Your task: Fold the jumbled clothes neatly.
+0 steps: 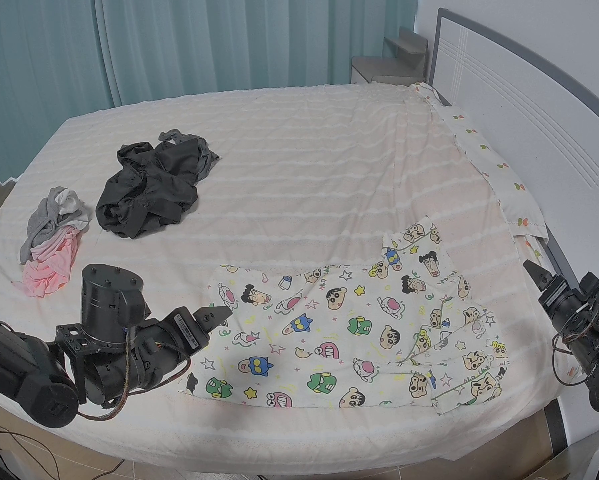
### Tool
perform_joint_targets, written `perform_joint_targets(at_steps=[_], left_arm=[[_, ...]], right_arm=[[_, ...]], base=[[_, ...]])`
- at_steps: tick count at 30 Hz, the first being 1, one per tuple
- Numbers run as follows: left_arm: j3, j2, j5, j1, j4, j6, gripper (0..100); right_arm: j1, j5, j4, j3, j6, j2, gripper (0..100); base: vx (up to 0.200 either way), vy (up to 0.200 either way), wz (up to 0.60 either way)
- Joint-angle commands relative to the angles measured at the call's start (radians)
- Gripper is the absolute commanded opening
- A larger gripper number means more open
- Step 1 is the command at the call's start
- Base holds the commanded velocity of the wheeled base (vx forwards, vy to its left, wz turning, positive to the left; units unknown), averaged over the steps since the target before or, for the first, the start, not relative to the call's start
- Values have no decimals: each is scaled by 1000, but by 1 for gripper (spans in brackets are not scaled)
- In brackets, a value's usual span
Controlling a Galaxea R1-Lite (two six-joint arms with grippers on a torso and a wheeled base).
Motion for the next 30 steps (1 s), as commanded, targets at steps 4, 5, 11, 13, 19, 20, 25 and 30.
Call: perform_joint_targets(at_steps=[4,5,11,13,19,20,25,30], left_arm=[[-3,13,-5,0,0,-1,100],[-7,13,-5,0,0,-2,100],[-11,27,-11,-2,0,-4,100],[-13,31,-11,-2,0,-2,100],[-13,56,-5,-9,-4,1,100],[-13,60,-5,-8,-4,1,100],[-13,67,7,-8,-4,-1,100],[-16,73,9,-9,-4,-1,100]], right_arm=[[0,0,-4,-1,0,-1,100],[0,0,-6,-1,0,-1,100],[0,0,-9,0,-1,-1,100],[2,0,-10,0,-3,-1,100],[2,0,-7,2,-6,-10,100],[2,0,-7,2,-6,-10,100],[2,2,-6,2,-6,-9,100],[32,0,-7,11,-6,-13,100]], base=[[0,0,0],[0,0,0],[33,0,0],[200,0,0],[200,0,0],[0,0,0],[0,0,0],[0,0,0]])
